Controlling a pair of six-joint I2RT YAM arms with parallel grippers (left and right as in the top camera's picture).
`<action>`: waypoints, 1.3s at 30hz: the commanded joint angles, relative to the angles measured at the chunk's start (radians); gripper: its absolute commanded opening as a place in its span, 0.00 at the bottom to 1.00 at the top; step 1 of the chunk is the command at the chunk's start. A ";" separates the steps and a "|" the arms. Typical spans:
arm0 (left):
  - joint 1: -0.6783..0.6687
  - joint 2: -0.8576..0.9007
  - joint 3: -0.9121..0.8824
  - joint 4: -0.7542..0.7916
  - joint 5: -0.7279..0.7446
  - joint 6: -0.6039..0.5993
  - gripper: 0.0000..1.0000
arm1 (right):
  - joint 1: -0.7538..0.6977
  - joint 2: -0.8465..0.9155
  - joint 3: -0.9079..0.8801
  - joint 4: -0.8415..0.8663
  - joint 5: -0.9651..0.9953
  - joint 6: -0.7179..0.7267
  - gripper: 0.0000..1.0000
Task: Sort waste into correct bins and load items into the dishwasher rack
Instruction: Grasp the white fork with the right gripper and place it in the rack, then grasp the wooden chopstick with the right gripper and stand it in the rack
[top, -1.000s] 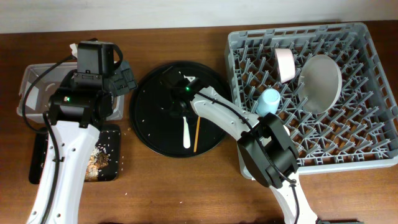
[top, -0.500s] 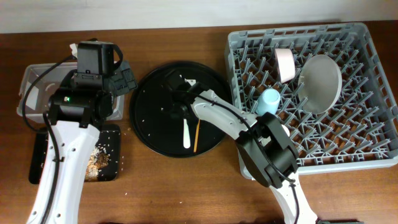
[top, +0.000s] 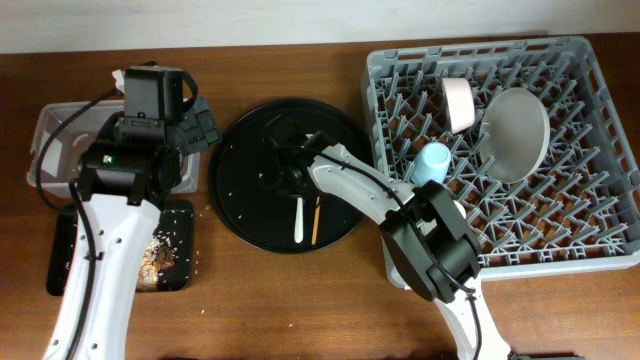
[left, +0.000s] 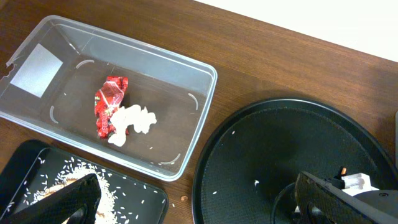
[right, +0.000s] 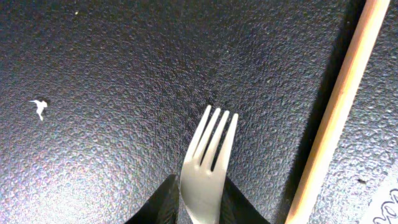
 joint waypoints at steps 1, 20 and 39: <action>0.003 -0.017 0.005 0.002 -0.011 -0.010 0.99 | -0.002 -0.031 0.012 -0.009 -0.024 0.002 0.22; 0.003 -0.017 0.005 0.002 -0.011 -0.010 0.99 | -0.453 -0.356 0.006 -0.275 0.072 -0.764 0.04; 0.003 -0.017 0.005 0.002 -0.011 -0.010 0.99 | -0.452 -0.232 0.115 -0.266 0.018 -0.701 0.55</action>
